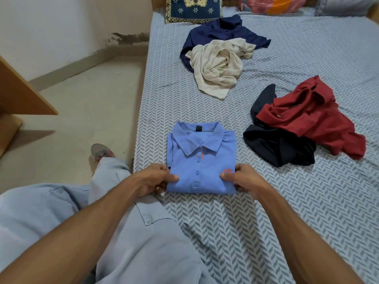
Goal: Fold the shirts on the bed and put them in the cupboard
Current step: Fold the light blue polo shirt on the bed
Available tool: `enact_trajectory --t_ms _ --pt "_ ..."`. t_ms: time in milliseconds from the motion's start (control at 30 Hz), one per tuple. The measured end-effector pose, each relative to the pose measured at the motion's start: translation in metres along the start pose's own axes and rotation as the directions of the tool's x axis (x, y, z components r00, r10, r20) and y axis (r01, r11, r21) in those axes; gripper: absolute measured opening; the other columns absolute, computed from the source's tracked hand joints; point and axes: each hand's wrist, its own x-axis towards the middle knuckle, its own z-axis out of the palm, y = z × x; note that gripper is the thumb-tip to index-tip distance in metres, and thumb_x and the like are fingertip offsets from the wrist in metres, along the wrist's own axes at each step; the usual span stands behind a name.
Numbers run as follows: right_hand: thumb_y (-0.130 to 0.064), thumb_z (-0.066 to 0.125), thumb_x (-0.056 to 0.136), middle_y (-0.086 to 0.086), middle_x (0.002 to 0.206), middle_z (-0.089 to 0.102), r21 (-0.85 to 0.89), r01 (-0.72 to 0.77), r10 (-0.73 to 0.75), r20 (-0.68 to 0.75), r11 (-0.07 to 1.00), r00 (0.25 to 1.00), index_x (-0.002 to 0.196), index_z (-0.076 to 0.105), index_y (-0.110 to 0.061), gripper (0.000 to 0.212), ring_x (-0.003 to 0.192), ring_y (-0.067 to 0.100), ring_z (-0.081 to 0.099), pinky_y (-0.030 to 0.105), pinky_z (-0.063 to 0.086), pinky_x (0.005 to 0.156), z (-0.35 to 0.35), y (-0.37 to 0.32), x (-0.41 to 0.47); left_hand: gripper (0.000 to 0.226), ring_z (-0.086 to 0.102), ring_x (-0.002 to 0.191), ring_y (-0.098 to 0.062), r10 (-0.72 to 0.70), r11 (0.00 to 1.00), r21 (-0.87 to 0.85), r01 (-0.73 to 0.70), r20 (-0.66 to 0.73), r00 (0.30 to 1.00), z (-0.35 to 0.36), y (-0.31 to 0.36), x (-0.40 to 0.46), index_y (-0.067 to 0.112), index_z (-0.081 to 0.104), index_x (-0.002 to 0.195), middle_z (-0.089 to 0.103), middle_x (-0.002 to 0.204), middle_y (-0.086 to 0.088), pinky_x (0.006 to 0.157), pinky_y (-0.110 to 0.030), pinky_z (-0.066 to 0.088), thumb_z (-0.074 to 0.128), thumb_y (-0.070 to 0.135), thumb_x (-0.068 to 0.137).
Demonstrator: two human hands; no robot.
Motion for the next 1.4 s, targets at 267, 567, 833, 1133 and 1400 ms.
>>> enact_trajectory --t_ms 267,567,833,1133,1400 --pt "-0.009 0.065 0.077 0.015 0.059 0.054 -0.103 -0.003 -0.015 -0.178 0.995 0.984 0.076 0.056 -0.007 0.010 0.054 0.024 0.050 0.029 0.038 0.048 0.002 0.014 -0.002 0.042 0.036 0.049 -0.018 -0.041 0.977 0.210 0.043 -0.014 0.999 0.004 0.001 -0.002 0.013 0.043 0.065 0.041 0.060 -0.008 0.045 -0.026 0.031 0.081 -0.003 0.074" --pt "-0.039 0.078 0.078 0.009 0.056 0.031 0.102 0.076 -0.041 -0.313 0.992 0.949 0.059 0.030 -0.018 0.055 0.051 0.019 0.036 0.037 0.031 0.053 -0.007 -0.048 0.037 0.045 0.040 0.044 -0.020 0.281 0.959 0.152 -0.238 -0.436 0.855 -0.016 0.025 0.031 0.018 0.036 0.059 0.037 0.047 -0.003 0.052 -0.036 0.041 0.075 0.038 0.070" --pt "-0.016 0.083 0.082 0.009 0.089 0.067 0.142 -0.084 0.105 -0.147 0.986 0.984 0.085 0.065 -0.006 0.021 0.072 0.018 0.065 0.028 0.048 0.051 -0.001 -0.078 0.058 0.055 0.059 0.060 -0.025 0.087 0.989 0.138 -0.047 -0.302 0.949 -0.015 0.064 0.060 0.006 0.059 0.078 0.063 0.072 -0.012 0.054 -0.032 0.046 0.095 0.044 0.062" --pt "-0.012 0.083 0.074 0.016 0.098 0.076 0.263 0.027 -0.006 -0.082 0.964 0.997 0.105 0.073 -0.002 0.034 0.091 0.035 0.074 0.049 0.063 0.075 -0.002 -0.074 0.065 0.004 0.065 0.067 -0.024 0.238 0.966 -0.063 -0.252 -0.168 0.957 -0.002 0.073 0.057 0.004 0.066 0.086 0.068 0.077 -0.011 0.057 -0.030 0.057 0.068 0.005 0.084" --pt "-0.005 0.075 0.087 0.015 0.104 0.076 0.421 0.196 -0.222 0.014 0.886 0.975 0.116 0.071 -0.002 0.030 0.092 0.032 0.074 0.035 0.059 0.065 0.013 -0.106 0.033 0.027 0.075 0.092 -0.028 0.332 0.868 -0.349 -0.352 -0.118 0.936 -0.035 0.067 0.015 0.007 0.066 0.119 0.076 0.106 -0.014 0.073 -0.038 0.061 0.066 0.001 0.093"
